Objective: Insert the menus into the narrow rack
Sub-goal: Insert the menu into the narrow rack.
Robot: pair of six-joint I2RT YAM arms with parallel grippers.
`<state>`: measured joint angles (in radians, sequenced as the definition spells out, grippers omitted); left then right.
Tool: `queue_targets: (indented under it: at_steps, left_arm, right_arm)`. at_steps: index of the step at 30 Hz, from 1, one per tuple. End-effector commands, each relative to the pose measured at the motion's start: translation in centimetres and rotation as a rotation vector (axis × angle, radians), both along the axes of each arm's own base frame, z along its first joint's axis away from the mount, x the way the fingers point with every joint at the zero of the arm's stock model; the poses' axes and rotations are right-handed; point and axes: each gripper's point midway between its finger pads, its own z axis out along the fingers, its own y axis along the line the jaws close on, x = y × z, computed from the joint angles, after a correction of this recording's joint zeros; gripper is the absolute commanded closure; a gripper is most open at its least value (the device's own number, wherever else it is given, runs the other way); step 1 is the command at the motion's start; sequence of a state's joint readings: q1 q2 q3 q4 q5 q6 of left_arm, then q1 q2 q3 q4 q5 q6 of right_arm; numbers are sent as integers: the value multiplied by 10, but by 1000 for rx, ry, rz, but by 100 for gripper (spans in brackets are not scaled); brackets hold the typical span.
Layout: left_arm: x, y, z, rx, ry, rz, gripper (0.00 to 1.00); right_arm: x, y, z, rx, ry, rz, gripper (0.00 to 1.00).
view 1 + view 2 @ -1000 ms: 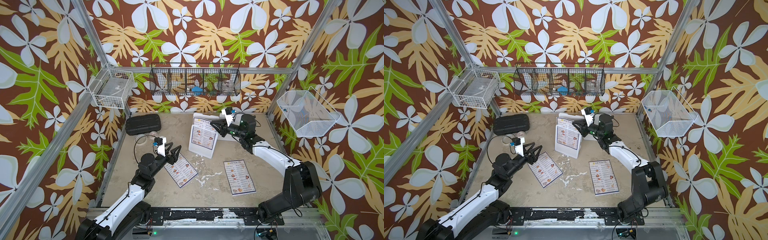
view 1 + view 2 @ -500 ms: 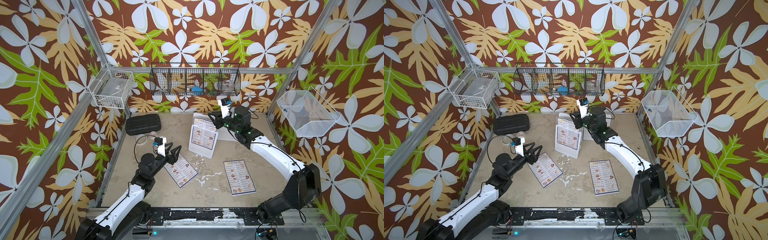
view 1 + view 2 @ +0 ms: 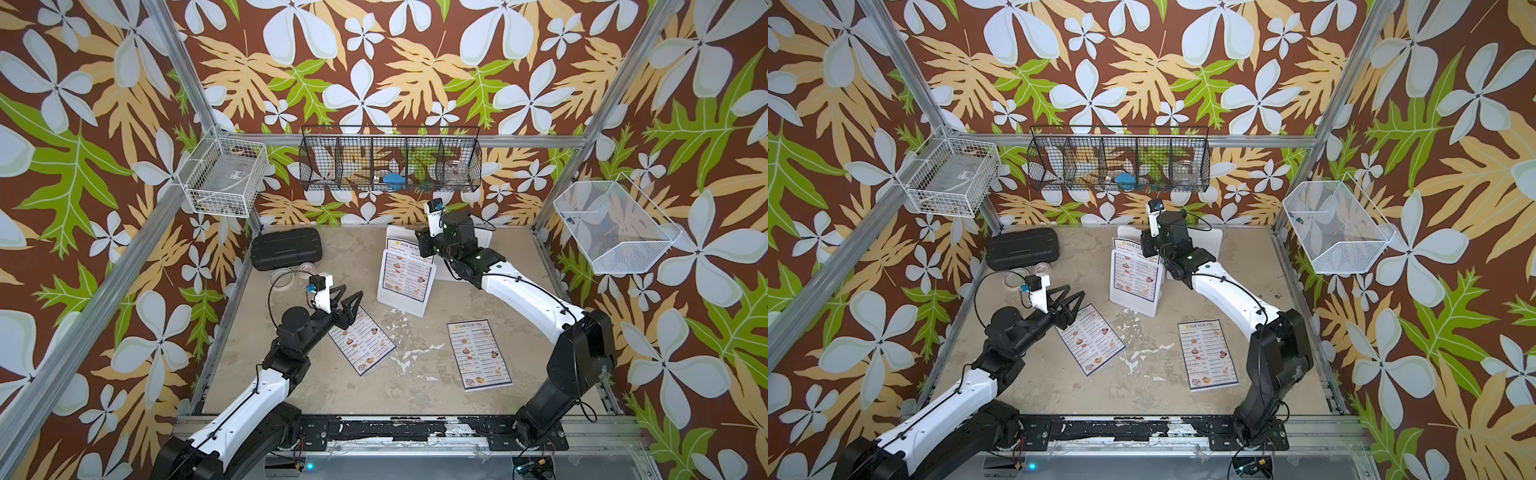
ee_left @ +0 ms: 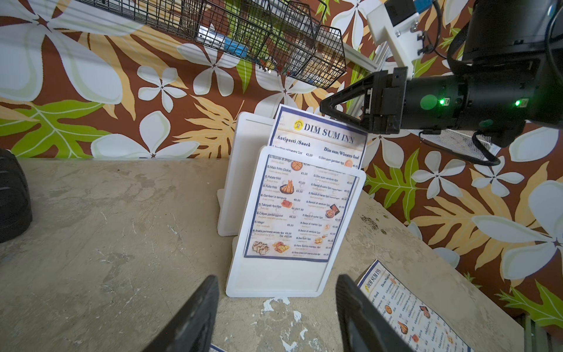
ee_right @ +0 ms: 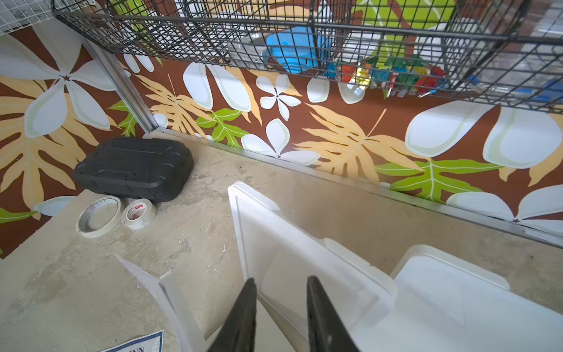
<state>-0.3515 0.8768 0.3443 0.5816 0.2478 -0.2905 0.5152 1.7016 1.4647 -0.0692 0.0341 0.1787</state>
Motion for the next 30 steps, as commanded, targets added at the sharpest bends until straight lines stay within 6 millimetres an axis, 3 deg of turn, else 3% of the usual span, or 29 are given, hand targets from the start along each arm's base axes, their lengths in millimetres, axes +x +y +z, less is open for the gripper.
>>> queue_targets:
  at_steps: [1, 7, 17, 30]
  left_arm:
    - [-1, -1, 5, -7, -21, -9, 37]
    - [-1, -1, 5, -9, -22, -8, 37]
    - [-1, -1, 4, -6, -21, -7, 37]
    - [-1, 0, 4, -5, -22, -3, 37]
  right_arm:
    - [0, -3, -3, -21, -6, -28, 71]
    - [-1, -5, -4, -19, -3, -34, 71]
    - [-10, -20, 20, -13, -59, -81, 68]
    - [-8, -13, 7, -43, -29, -93, 68]
